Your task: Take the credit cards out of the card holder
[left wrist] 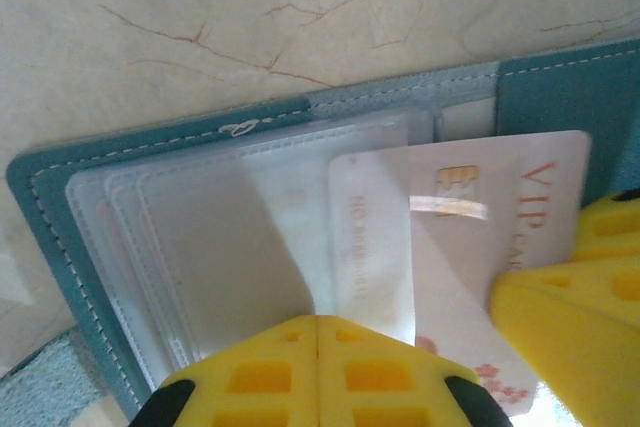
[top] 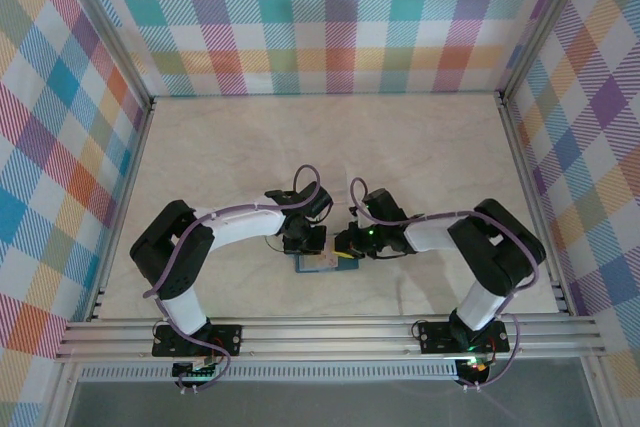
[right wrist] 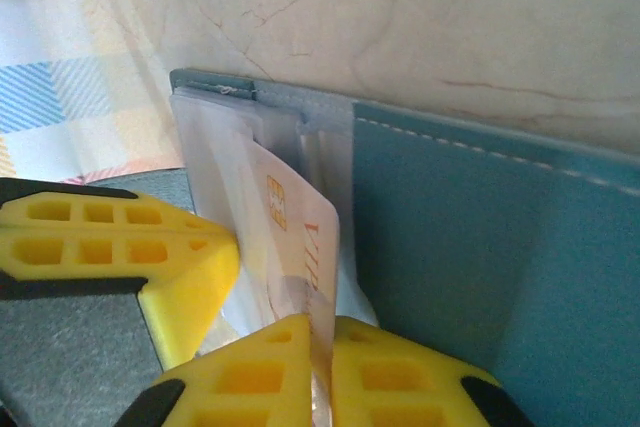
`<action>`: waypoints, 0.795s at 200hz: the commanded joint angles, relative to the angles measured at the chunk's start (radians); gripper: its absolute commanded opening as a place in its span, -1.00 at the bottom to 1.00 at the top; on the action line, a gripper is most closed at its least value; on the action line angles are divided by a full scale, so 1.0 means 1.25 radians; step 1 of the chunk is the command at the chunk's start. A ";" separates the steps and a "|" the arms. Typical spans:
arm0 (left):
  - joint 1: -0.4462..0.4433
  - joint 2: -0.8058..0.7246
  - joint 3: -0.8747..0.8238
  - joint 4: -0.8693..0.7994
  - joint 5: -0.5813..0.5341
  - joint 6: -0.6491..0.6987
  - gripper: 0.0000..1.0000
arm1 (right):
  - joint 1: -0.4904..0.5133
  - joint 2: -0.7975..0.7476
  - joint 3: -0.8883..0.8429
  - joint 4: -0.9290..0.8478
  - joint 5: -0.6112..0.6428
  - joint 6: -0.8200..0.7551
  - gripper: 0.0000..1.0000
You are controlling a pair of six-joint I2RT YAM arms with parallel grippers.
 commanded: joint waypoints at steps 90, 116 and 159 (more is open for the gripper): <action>-0.012 -0.045 -0.004 -0.034 -0.023 0.000 -0.84 | -0.003 -0.162 0.052 -0.307 0.143 -0.103 -0.80; -0.013 -0.084 0.023 -0.054 -0.041 0.001 -0.80 | -0.003 -0.196 0.069 -0.321 0.131 -0.113 -0.80; -0.012 -0.186 0.019 -0.051 -0.086 0.001 -0.71 | -0.003 -0.232 0.166 -0.449 0.155 -0.247 -0.75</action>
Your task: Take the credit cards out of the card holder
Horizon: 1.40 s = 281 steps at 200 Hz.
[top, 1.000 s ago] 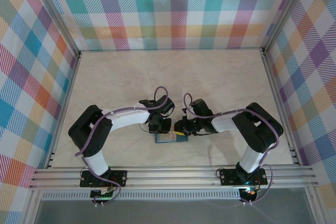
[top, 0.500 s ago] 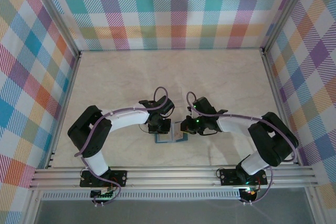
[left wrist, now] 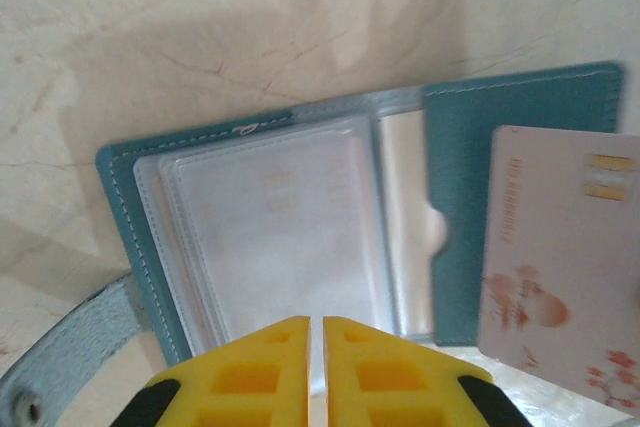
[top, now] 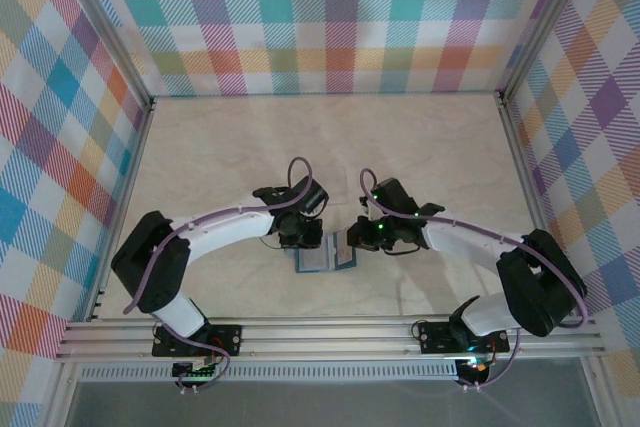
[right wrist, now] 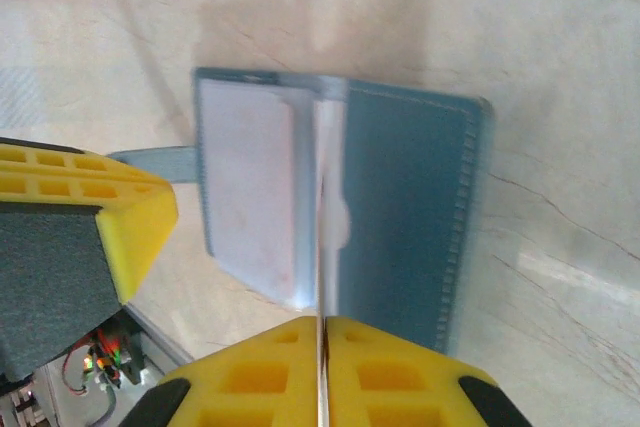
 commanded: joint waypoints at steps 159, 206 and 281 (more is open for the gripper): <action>0.048 -0.134 -0.084 0.049 0.093 -0.003 -0.74 | -0.011 0.155 0.247 -0.278 0.146 -0.164 -0.50; 0.038 -0.038 -0.057 0.082 0.160 0.011 -0.68 | -0.030 0.114 0.117 -0.148 0.066 -0.097 -0.45; 0.024 0.041 -0.028 0.103 0.161 -0.009 -0.75 | -0.032 0.116 0.050 -0.028 -0.043 -0.046 -0.51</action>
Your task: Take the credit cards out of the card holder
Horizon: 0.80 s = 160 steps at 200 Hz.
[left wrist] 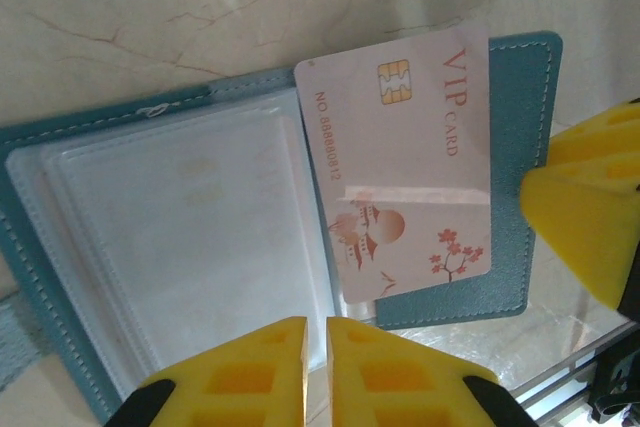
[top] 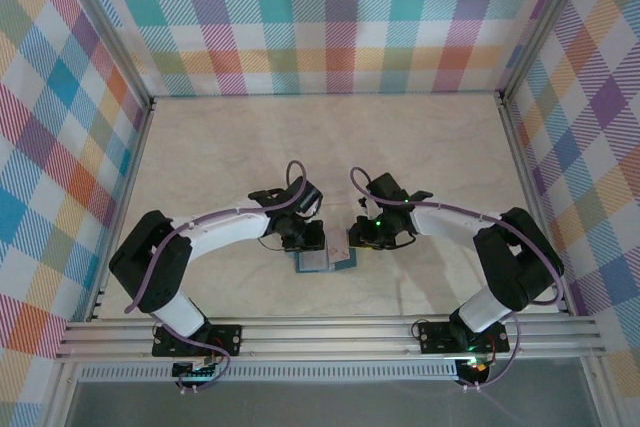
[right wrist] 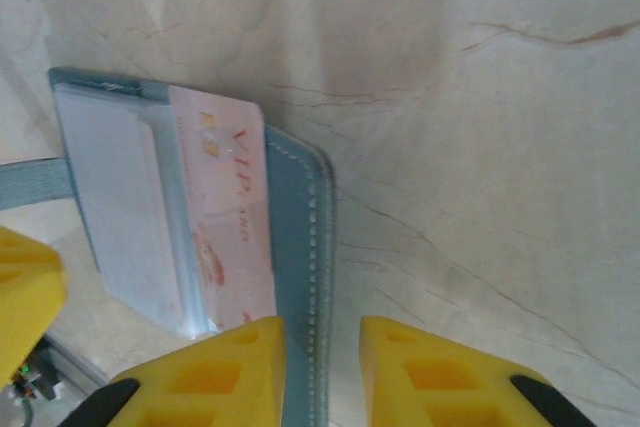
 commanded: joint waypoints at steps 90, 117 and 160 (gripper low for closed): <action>-0.007 0.077 0.038 -0.021 -0.014 0.014 -0.82 | 0.001 -0.051 -0.007 0.081 -0.120 0.051 -0.86; -0.007 0.080 0.033 -0.011 -0.014 0.012 -0.82 | 0.014 -0.051 0.006 0.085 -0.125 0.060 -0.92; -0.008 0.102 0.025 -0.002 -0.010 0.017 -0.88 | 0.049 -0.021 0.041 0.095 -0.143 0.067 -0.97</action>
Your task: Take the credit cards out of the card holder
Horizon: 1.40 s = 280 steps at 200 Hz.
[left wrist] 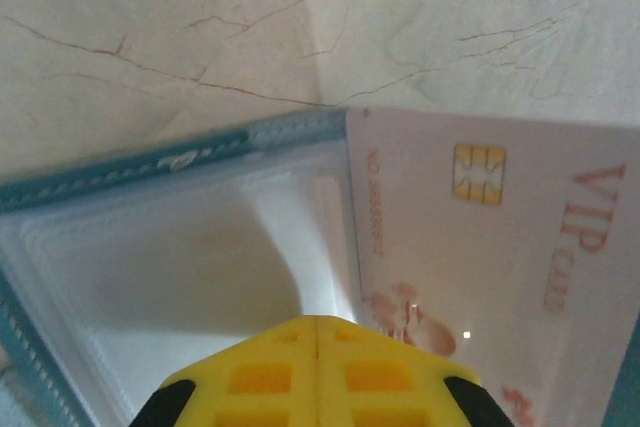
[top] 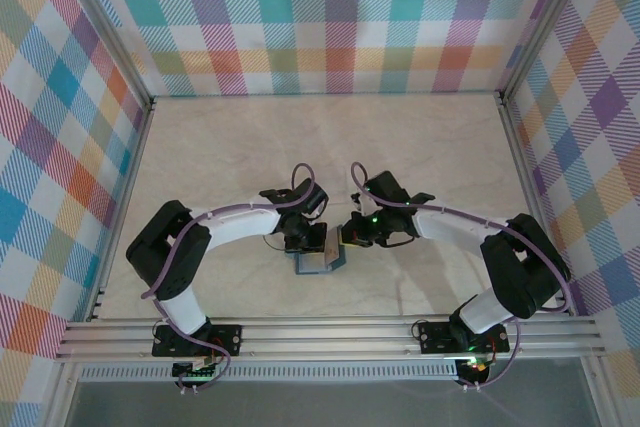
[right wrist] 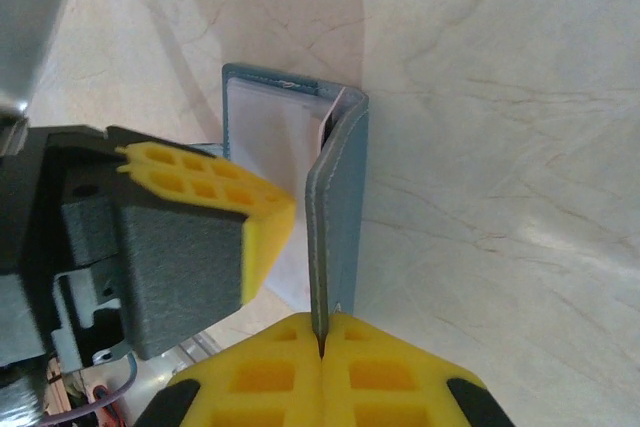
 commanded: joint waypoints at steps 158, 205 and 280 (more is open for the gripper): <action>-0.002 -0.031 -0.106 0.034 -0.030 0.017 -0.98 | 0.045 0.003 0.109 -0.151 0.130 -0.028 -1.00; 0.013 -0.065 -0.127 0.041 -0.017 0.019 -0.99 | 0.045 0.003 0.112 -0.141 0.122 -0.025 -1.00; 0.014 -0.074 -0.111 0.012 -0.010 0.037 -0.98 | 0.045 0.010 0.122 -0.154 0.122 -0.027 -1.00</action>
